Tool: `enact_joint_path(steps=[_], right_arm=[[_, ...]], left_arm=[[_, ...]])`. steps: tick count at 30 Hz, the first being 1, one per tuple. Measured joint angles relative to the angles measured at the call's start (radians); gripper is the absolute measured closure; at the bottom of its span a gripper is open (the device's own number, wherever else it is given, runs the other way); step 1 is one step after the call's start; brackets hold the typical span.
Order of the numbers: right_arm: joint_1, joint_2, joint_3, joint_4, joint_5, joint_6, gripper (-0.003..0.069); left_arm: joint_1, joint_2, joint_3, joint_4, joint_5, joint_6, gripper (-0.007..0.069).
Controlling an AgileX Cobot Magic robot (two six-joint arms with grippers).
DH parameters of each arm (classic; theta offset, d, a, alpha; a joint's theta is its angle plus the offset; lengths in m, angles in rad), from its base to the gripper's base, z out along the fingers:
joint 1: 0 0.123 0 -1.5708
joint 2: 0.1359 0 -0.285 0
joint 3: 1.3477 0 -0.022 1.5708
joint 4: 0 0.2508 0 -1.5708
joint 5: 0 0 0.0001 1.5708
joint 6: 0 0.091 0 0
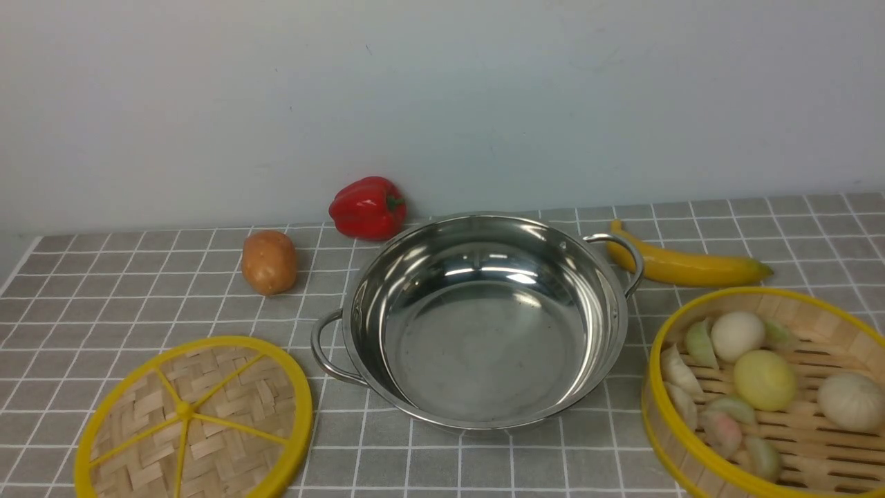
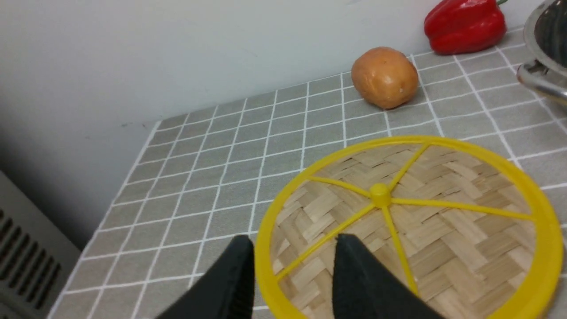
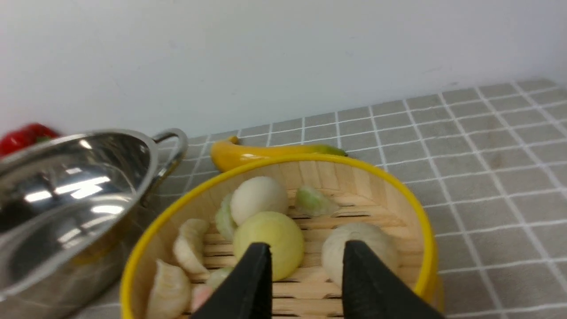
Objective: Place the steamer in the pot on the grey tablecloth, and put the lid on the steamer.
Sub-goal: 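Reach for and grasp the rim of the bamboo steamer holding the buns with the right gripper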
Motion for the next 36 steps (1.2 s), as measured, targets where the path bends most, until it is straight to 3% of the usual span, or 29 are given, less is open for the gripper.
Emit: enact_joint_path(steps=[4,10,20,25,30,36], right_arm=[[0.000,0.000,0.000,0.093,0.000,0.004,0.0414],[0.000,0.000,0.000,0.132,0.000,0.014,0.0414],[0.000,0.000,0.000,0.177,-0.002,0.060,0.0414],[0.000,0.000,0.000,0.185,-0.026,0.067,0.0414],[0.000,-0.001,0.000,0.293,-0.061,0.083,0.0414],[0.000,-0.001,0.000,0.471,-0.068,0.115,0.0414]], left_arm=[[0.000,0.000,0.000,0.029,0.000,0.006,0.0382],[0.000,0.000,0.000,0.099,0.000,0.015,0.0382],[0.000,0.000,0.000,0.101,-0.016,0.012,0.0382],[0.000,-0.002,0.000,-0.006,-0.153,-0.062,0.0382],[0.000,-0.002,0.000,-0.190,-0.312,-0.203,0.0382],[0.000,-0.002,0.000,-0.213,-0.370,-0.220,0.0382]])
